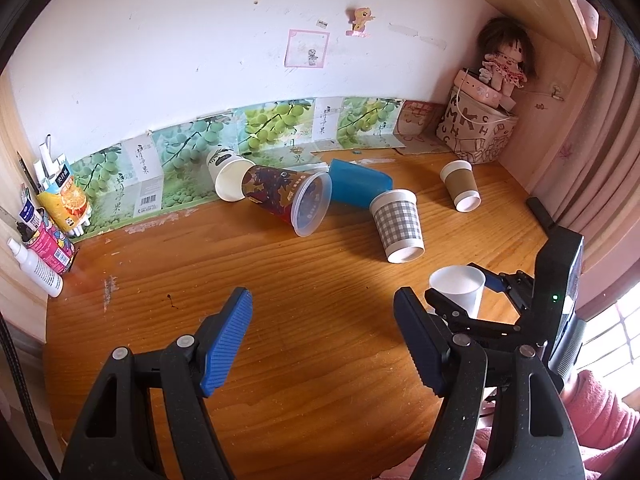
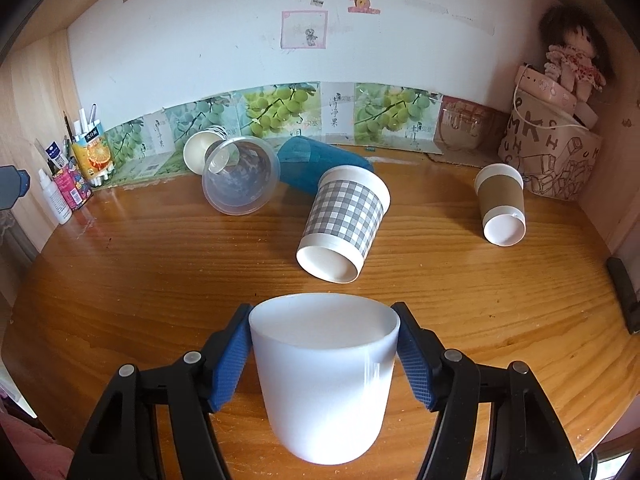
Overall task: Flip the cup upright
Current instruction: 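Rotate the white cup rim-up with the right gripper, set it down, open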
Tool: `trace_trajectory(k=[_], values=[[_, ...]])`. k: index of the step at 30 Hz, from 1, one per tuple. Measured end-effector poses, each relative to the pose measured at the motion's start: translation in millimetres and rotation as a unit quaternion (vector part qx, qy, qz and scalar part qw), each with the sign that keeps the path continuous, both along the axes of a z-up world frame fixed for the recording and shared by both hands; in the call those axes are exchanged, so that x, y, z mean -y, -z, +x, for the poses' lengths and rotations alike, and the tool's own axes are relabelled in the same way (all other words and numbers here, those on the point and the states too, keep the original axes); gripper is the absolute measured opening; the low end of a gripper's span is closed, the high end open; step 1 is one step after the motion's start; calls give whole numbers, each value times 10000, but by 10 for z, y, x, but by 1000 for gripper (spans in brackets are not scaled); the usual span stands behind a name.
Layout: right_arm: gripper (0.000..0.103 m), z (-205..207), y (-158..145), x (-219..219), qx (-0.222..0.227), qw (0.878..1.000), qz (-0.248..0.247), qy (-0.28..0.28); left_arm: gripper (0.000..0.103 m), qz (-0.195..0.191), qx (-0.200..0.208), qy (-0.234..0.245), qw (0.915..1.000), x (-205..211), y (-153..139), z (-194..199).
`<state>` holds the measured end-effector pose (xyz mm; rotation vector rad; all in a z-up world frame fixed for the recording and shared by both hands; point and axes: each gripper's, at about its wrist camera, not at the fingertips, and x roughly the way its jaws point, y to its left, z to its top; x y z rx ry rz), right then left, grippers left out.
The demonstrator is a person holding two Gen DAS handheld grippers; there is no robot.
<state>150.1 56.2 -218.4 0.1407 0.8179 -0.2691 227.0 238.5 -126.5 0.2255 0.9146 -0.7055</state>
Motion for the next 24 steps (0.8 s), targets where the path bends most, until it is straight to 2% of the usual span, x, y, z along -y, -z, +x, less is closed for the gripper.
trace_trajectory(k=[11, 24], values=[[69, -175, -55, -137, 72, 9998, -102, -121, 77, -32, 15, 25, 10000, -1, -21, -69], [68, -383, -99, -181, 71, 9998, -67, -154, 77, -43, -254, 216, 9994, 92, 38, -176]])
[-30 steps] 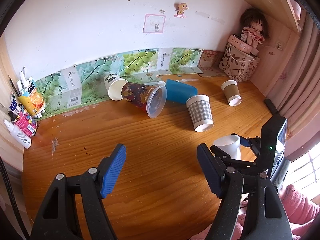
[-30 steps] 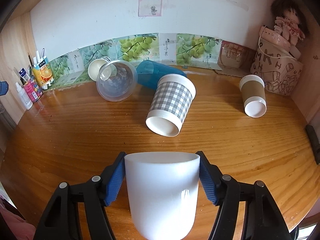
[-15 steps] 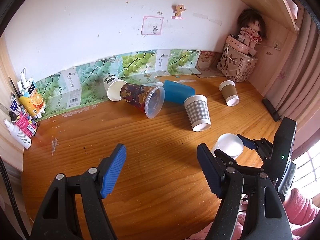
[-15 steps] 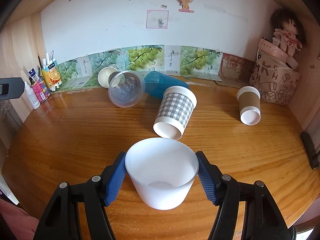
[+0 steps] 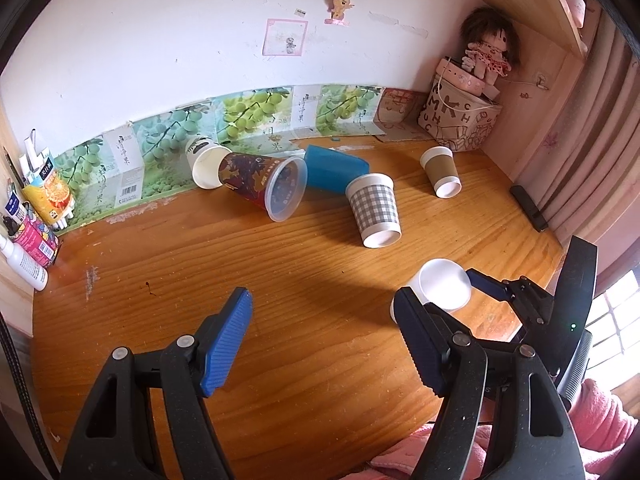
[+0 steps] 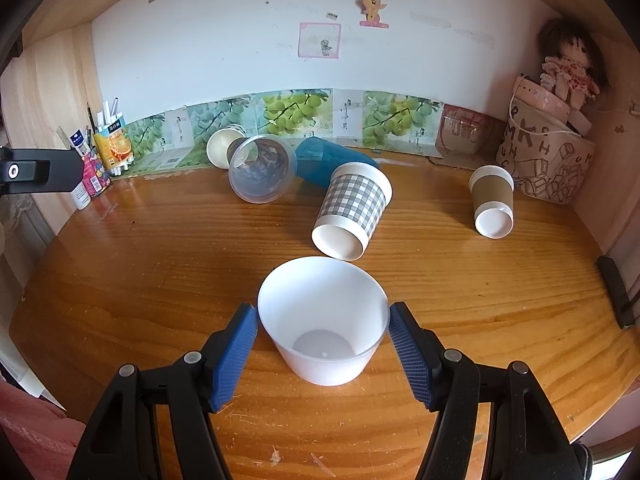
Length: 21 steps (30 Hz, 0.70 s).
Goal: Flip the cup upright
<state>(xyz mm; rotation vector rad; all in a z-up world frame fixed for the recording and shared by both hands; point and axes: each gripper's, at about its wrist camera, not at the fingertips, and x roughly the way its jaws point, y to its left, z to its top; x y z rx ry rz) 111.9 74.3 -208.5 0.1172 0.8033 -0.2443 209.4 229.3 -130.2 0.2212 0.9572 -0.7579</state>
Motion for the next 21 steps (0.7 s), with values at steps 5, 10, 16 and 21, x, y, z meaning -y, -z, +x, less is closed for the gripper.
trace_trajectory(k=[5, 10, 16, 21], values=[[69, -74, -52, 56, 47, 9999, 113, 96, 77, 31, -24, -31, 10000, 21, 12, -76], [77, -169, -176, 178, 114, 9996, 240, 54, 77, -75, 3, -413, 9991, 15, -47, -170], [82, -329, -495, 481, 352, 9972, 651, 45, 77, -202, -133, -705, 9972, 169, -155, -440], [83, -522, -815, 751, 471, 9968, 644, 22, 83, -517, -420, -856, 9941, 392, -277, -727]])
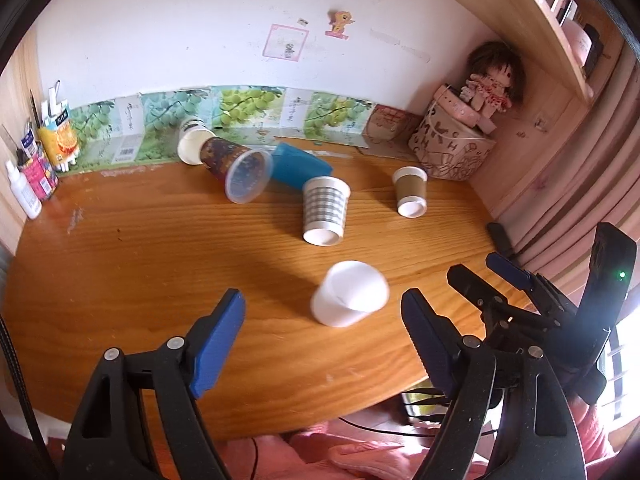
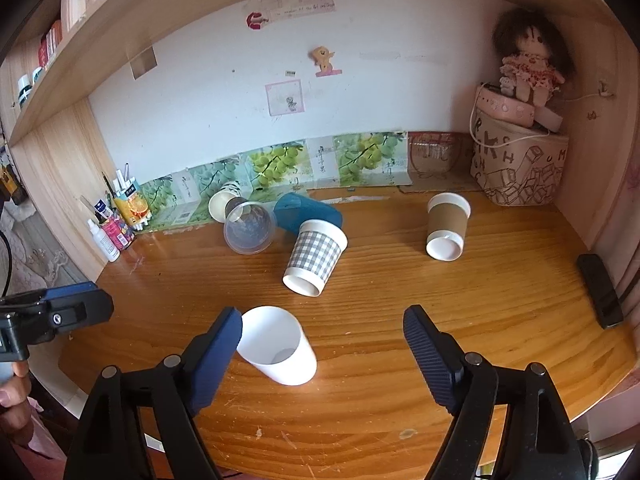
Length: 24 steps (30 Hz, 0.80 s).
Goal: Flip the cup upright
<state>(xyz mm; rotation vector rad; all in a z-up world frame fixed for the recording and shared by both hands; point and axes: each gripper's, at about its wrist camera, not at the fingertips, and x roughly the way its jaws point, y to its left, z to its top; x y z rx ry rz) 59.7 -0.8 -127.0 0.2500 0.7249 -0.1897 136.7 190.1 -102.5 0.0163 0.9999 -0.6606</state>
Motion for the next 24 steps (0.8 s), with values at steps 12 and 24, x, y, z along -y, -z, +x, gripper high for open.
trace_trajectory(k=[12, 24], values=[[84, -588, -450, 256, 128, 9989, -395, -202, 83, 391, 188, -580, 9974, 307, -278, -517], [103, -1068, -968, 183, 676, 9948, -351, -675, 85, 293, 1231, -1591, 9791, 226, -728, -984]])
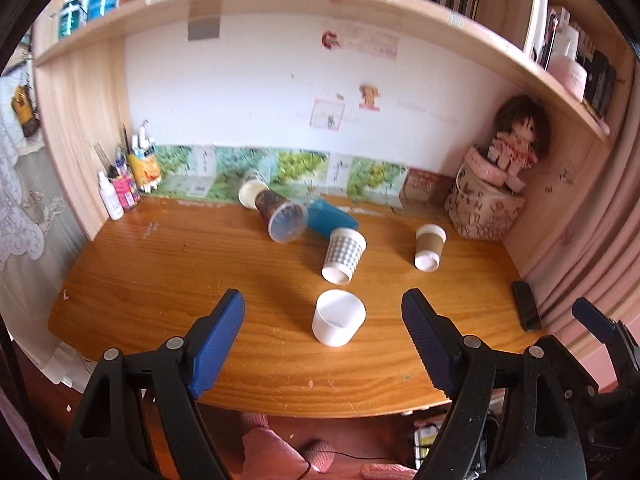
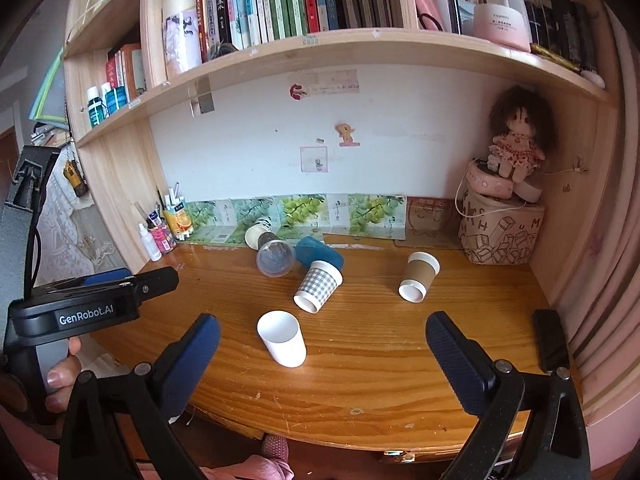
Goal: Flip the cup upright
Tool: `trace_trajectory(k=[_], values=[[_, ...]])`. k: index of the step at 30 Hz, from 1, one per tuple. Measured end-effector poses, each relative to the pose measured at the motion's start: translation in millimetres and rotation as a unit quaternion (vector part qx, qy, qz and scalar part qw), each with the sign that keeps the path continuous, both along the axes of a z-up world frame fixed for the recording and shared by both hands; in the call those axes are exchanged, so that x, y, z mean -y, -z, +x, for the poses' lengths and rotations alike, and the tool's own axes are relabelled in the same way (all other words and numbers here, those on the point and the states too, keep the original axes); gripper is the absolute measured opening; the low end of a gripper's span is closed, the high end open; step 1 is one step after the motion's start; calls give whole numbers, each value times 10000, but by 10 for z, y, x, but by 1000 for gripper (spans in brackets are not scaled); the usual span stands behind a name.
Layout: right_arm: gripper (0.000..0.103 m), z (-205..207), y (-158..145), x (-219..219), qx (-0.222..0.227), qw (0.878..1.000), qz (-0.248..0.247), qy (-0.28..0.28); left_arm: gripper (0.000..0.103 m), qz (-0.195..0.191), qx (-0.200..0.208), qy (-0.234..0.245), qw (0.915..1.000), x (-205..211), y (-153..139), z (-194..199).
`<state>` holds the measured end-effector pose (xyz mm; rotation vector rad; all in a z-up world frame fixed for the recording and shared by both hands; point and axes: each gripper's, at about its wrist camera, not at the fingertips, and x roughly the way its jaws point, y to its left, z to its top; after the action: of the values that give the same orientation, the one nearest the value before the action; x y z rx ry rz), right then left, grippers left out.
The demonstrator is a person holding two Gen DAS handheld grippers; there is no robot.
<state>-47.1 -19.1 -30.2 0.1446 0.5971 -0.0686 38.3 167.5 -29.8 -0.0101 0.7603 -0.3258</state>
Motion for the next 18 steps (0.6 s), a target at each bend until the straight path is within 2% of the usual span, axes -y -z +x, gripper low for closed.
trace_trajectory(k=[3, 5, 8, 12, 15, 18], values=[[103, -91, -97, -9, 183, 9998, 20, -61, 90, 4, 349, -148, 9993, -5, -106, -121], [103, -145, -153, -4, 311, 9995, 10, -72, 98, 40, 542, -172, 9984, 1, -153, -170], [103, -199, -189, 17, 368, 9993, 7, -5, 99, 60, 782, -194, 9967, 11, -227, -245], [103, -254, -180, 109, 396, 9983, 408, 87, 100, 80, 922, -329, 9952, 18, -259, -300], [103, -295, -168, 131, 452, 9974, 521, 214, 100, 37, 964, -476, 9942, -4, -266, -324], [103, -356, -164, 162, 599, 9952, 614, 468, 100, 172, 964, -612, 9933, 5, -265, -343]])
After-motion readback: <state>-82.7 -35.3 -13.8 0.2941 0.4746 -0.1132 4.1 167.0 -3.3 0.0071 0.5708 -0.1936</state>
